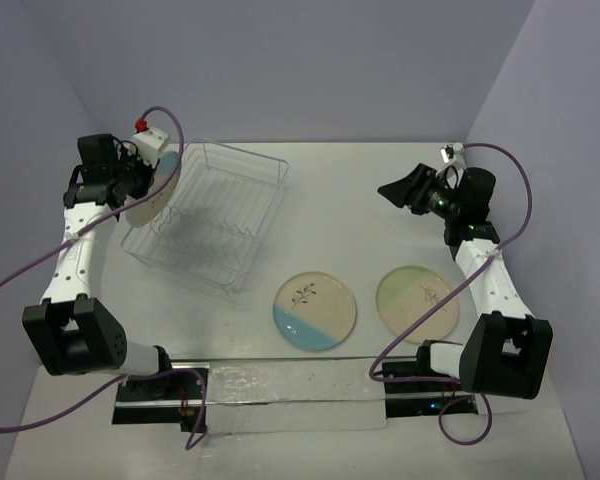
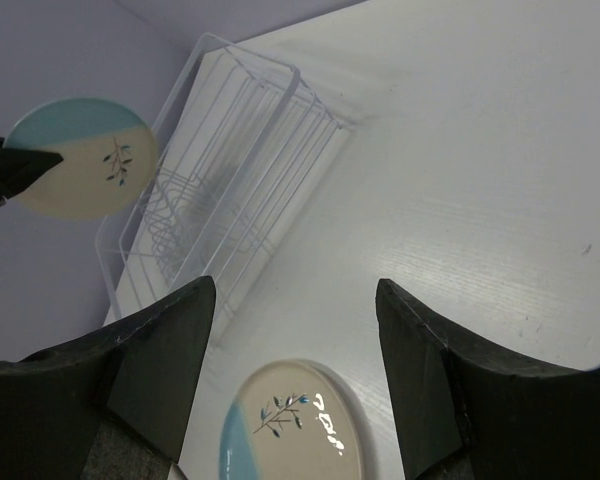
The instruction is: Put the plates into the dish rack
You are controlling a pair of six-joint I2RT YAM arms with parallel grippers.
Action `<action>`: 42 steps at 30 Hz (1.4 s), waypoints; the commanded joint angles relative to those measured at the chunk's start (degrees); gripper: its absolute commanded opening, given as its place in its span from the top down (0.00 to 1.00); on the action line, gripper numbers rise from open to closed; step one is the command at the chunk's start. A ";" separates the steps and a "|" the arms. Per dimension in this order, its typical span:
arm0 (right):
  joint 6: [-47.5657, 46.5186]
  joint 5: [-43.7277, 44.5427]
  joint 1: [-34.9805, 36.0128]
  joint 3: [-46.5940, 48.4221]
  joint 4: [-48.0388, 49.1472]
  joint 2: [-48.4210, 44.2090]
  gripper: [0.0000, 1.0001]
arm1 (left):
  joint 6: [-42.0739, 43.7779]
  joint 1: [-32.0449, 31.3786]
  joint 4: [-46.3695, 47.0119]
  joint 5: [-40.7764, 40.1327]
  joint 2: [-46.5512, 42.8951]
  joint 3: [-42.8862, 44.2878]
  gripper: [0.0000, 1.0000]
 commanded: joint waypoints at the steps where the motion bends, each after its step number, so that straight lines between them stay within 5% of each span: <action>1: -1.21 0.69 -0.64 1.68 -0.22 -0.41 0.27 | 2.18 0.33 4.51 5.44 -2.28 3.32 1.00; 42: -0.07 0.56 -1.71 1.59 -0.39 1.83 0.27 | -1.63 1.01 0.36 -3.85 6.12 5.56 1.00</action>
